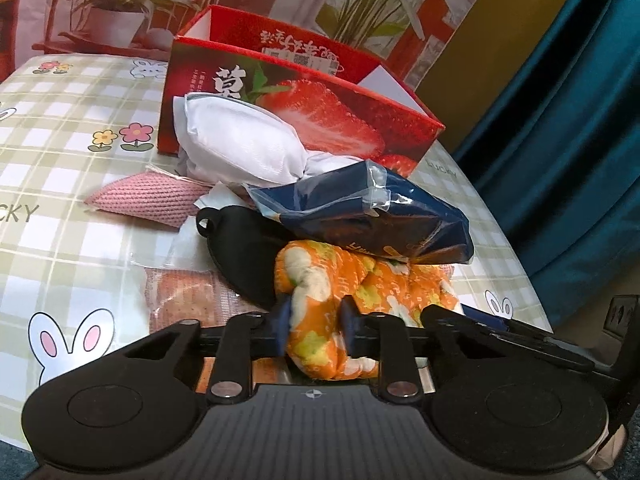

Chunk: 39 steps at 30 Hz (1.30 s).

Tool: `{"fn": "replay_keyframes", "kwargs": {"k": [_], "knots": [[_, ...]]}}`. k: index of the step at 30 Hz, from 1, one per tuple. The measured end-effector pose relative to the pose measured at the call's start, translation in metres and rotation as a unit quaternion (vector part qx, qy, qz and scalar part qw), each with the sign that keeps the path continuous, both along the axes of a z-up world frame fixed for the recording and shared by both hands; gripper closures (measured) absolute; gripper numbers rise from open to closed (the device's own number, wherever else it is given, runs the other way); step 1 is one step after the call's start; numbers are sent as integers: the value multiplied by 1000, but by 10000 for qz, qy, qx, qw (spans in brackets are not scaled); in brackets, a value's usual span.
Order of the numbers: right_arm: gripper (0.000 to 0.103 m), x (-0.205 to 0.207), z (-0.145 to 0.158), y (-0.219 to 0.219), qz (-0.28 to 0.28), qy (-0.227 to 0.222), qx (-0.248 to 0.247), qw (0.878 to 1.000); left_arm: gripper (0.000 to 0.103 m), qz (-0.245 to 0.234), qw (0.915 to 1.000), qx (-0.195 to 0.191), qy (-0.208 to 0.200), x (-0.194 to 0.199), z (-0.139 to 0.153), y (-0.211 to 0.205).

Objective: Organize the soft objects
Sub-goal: 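Close the right gripper on the orange floral cloth, then carry the orange cloth into the red box and open the right gripper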

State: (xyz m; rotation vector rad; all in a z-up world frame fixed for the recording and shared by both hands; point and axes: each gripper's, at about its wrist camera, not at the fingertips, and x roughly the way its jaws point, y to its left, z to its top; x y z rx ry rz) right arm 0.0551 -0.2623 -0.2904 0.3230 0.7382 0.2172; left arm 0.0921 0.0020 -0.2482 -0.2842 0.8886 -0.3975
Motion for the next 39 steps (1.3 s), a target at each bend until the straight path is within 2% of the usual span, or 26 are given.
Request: {"fn": "replay_keyframes", "kwargs": {"k": [3, 5, 11, 13, 16, 17, 24, 32, 39], "knots": [[49, -3, 5, 3, 28, -158, -106, 9998, 82, 55, 10000, -48, -37, -1, 1, 4], [63, -5, 9, 3, 52, -265, -127, 9996, 82, 61, 10000, -37, -1, -1, 0, 4], [73, -4, 8, 2, 149, -273, 18, 9995, 83, 70, 9999, -49, 86, 1, -6, 4], [78, -5, 9, 0, 125, -297, 50, 9995, 88, 80, 9999, -112, -77, -3, -1, 6], [83, -8, 15, 0, 173, -425, 71, 9989, 89, 80, 9991, -98, -401, -10, 12, 7], [88, -9, 18, 1, 212, -477, 83, 9986, 89, 86, 9987, -110, -498, -13, 16, 9], [91, -20, 58, 7, 440, -971, 258, 9940, 89, 289, 9949, -298, -916, -31, 41, 22], [91, -31, 111, 23, 762, -1730, 15, 9820, 89, 530, 9835, -433, -1674, -53, 82, 39], [91, -9, 148, 37, 1023, -2114, -227, 9718, 89, 650, 9746, -311, -2120, -38, 114, 43]]}}
